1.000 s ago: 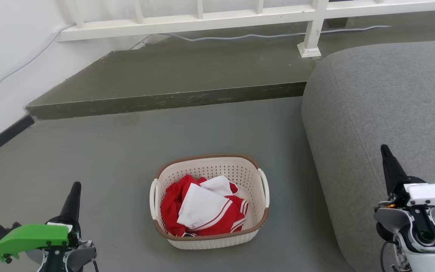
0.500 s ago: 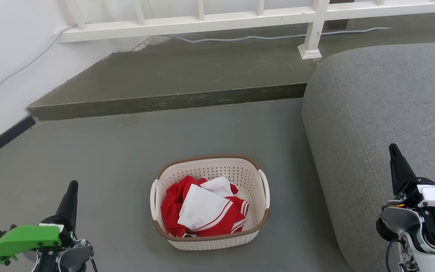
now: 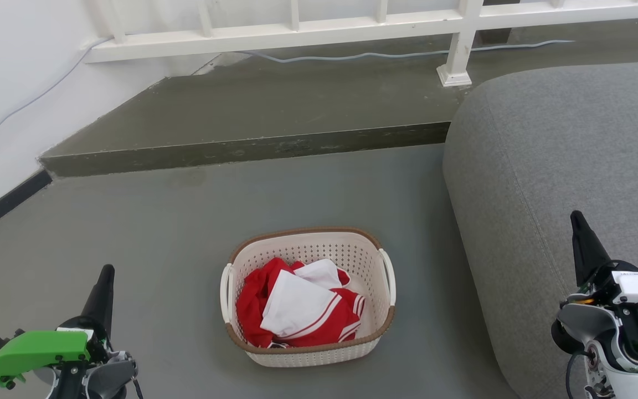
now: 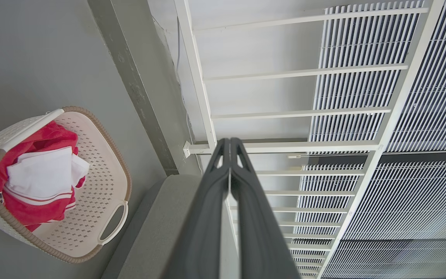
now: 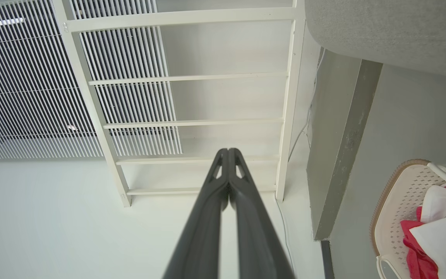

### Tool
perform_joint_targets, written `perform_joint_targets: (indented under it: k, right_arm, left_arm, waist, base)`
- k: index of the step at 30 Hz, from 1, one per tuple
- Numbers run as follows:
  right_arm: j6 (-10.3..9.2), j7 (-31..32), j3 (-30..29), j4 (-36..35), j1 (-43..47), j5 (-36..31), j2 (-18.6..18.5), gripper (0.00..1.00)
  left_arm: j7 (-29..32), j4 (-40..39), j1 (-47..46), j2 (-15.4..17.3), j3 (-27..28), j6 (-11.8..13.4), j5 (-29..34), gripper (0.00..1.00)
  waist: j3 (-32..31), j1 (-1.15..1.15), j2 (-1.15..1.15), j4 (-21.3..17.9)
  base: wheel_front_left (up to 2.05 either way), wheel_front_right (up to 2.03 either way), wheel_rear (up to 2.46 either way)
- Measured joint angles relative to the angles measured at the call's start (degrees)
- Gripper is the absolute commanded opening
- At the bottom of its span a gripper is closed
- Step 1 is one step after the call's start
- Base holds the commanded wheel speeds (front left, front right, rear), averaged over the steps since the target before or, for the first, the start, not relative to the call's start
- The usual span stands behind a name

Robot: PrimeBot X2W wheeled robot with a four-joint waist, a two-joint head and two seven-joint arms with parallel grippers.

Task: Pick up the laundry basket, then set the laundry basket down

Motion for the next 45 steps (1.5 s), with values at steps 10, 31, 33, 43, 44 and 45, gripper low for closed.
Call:
perform_joint_targets:
  k: [10,31,33,43,44,45]
  right_arm:
    - [0.00,0.0,0.0,0.0,0.0,0.0,0.0,0.00]
    - [0.00,0.0,-0.1,-0.1,0.0,0.0,0.0,0.00]
    - [0.01,0.0,-0.1,-0.1,0.0,0.0,0.0,0.00]
    - [0.04,0.1,-0.1,-0.2,0.0,0.0,0.0,0.00]
    - [0.04,0.1,-0.1,-0.2,0.0,0.0,0.0,0.00]
    - [0.04,0.1,-0.1,-0.2,0.0,0.0,0.0,0.00]
  left_arm:
    - [0.0,0.0,0.0,0.0,0.0,0.0,0.0,0.00]
    - [0.0,-0.1,0.0,0.0,0.0,0.0,0.0,0.00]
    - [0.0,-0.1,0.0,0.0,0.0,0.0,0.0,0.00]
    - [0.0,-0.1,0.0,0.0,0.0,0.0,0.0,0.00]
    - [0.0,-0.1,0.0,0.0,0.0,0.0,0.0,0.00]
    - [0.0,-0.1,0.0,0.0,0.0,0.0,0.0,0.00]
  waist:
    - [0.0,0.00,0.00,0.0]
    - [0.0,0.00,0.00,0.0]
    - [0.0,0.00,0.00,0.0]
    - [0.0,0.00,0.00,0.0]
    - [0.0,0.00,0.00,0.0]
    - [0.0,0.00,0.00,0.0]
  base:
    - [0.00,0.00,0.00]
    - [0.00,0.00,0.00]
    - [0.00,0.00,0.00]
    - [0.00,0.00,0.00]
    - [0.00,0.00,0.00]
    - [0.00,0.00,0.00]
